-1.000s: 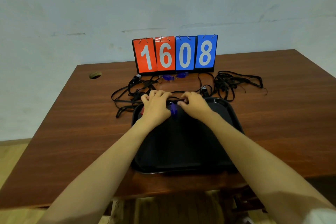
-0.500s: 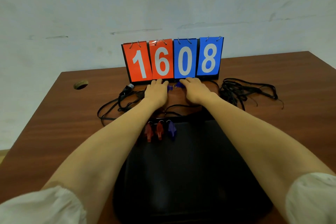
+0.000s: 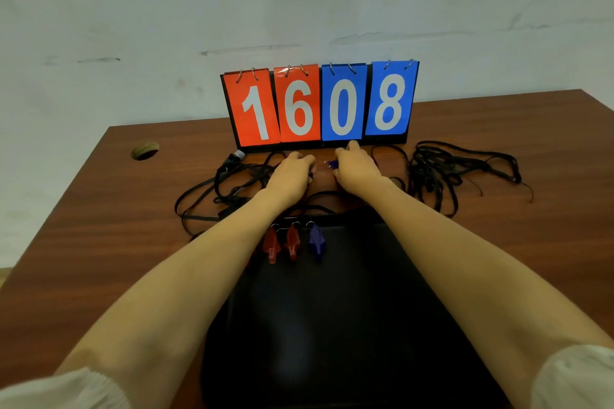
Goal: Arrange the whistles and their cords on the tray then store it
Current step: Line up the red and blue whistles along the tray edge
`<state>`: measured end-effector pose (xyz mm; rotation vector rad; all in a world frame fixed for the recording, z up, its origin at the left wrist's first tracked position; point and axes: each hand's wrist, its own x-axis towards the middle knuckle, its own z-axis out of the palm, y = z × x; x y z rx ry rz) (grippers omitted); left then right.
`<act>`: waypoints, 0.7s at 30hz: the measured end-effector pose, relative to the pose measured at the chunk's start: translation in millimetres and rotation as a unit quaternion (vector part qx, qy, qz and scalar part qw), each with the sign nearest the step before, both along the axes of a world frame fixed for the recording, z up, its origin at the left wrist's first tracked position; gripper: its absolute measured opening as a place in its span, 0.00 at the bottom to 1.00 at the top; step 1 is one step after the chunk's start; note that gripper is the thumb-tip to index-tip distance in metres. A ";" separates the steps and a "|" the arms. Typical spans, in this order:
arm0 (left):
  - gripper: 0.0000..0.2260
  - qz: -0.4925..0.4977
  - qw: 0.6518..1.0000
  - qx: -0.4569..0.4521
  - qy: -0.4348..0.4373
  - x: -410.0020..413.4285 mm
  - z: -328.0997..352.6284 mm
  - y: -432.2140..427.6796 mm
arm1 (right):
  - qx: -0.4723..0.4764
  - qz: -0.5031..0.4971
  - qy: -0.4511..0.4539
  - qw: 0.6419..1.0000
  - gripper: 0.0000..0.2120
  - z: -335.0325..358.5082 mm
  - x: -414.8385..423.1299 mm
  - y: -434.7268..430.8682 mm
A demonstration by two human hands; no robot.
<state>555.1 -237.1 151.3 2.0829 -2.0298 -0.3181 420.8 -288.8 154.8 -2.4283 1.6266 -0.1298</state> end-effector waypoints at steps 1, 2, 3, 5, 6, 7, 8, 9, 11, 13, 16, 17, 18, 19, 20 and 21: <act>0.12 -0.001 1.000 0.004 -0.005 -1.2 2.7 1.3 | 0.003 -0.003 0.003 1.000 0.16 1.0 -0.2 3.0; 0.11 -0.006 1.000 0.013 -0.010 -2.3 5.2 2.1 | 0.003 -0.006 0.009 1.000 0.16 2.4 -1.3 6.4; 0.10 -0.015 0.999 0.025 -0.015 -3.4 8.0 3.5 | 0.002 -0.011 0.014 1.000 0.17 3.6 -3.1 9.8; 0.09 -0.025 0.998 0.046 -0.020 -5.6 11.6 7.0 | 0.004 -0.020 0.010 1.000 0.18 5.2 -8.8 16.6; 0.08 -0.023 0.998 0.050 -0.023 -6.6 12.4 9.3 | 0.006 -0.020 0.004 1.000 0.18 5.6 -12.3 20.5; 0.08 -0.017 0.998 0.047 -0.025 -7.5 13.1 12.0 | 0.009 -0.017 -0.004 1.000 0.18 5.9 -15.8 24.6; 0.08 -0.008 0.999 0.038 -0.026 -8.6 13.9 15.1 | 0.010 -0.016 -0.014 1.000 0.19 6.9 -19.3 29.0; 0.09 0.003 1.000 0.022 -0.022 -9.8 15.5 18.5 | 0.008 -0.018 -0.027 0.999 0.19 8.7 -22.7 33.1; 0.11 0.016 0.999 -0.029 -0.002 -13.7 21.3 25.6 | -0.015 -0.032 -0.065 0.997 0.19 15.7 -29.4 41.2; 0.13 0.010 0.995 -0.090 0.031 -20.1 32.6 35.3 | -0.043 -0.047 -0.102 0.993 0.20 26.5 -36.4 49.7; 0.19 -0.009 0.986 -0.132 0.098 -34.9 52.9 55.8 | -0.064 -0.063 -0.146 0.985 0.22 41.3 -49.5 64.4; 0.21 -0.011 0.983 -0.131 0.127 -41.3 58.0 64.7 | -0.068 -0.067 -0.158 0.983 0.22 44.7 -55.2 70.4; 0.23 -0.011 0.980 -0.129 0.152 -47.9 61.3 74.3 | -0.073 -0.070 -0.173 0.980 0.21 47.4 -61.3 77.1; 0.24 -0.011 0.977 -0.123 0.172 -54.3 62.2 84.1 | -0.076 -0.069 -0.188 0.977 0.20 48.6 -67.3 84.2; 0.24 -0.009 0.976 -0.111 0.185 -60.7 61.2 93.5 | -0.074 -0.067 -0.203 0.974 0.19 48.9 -73.0 91.7; 0.23 -0.007 0.977 -0.096 0.192 -66.2 59.4 102.5 | -0.070 -0.064 -0.213 0.972 0.18 48.8 -77.9 99.3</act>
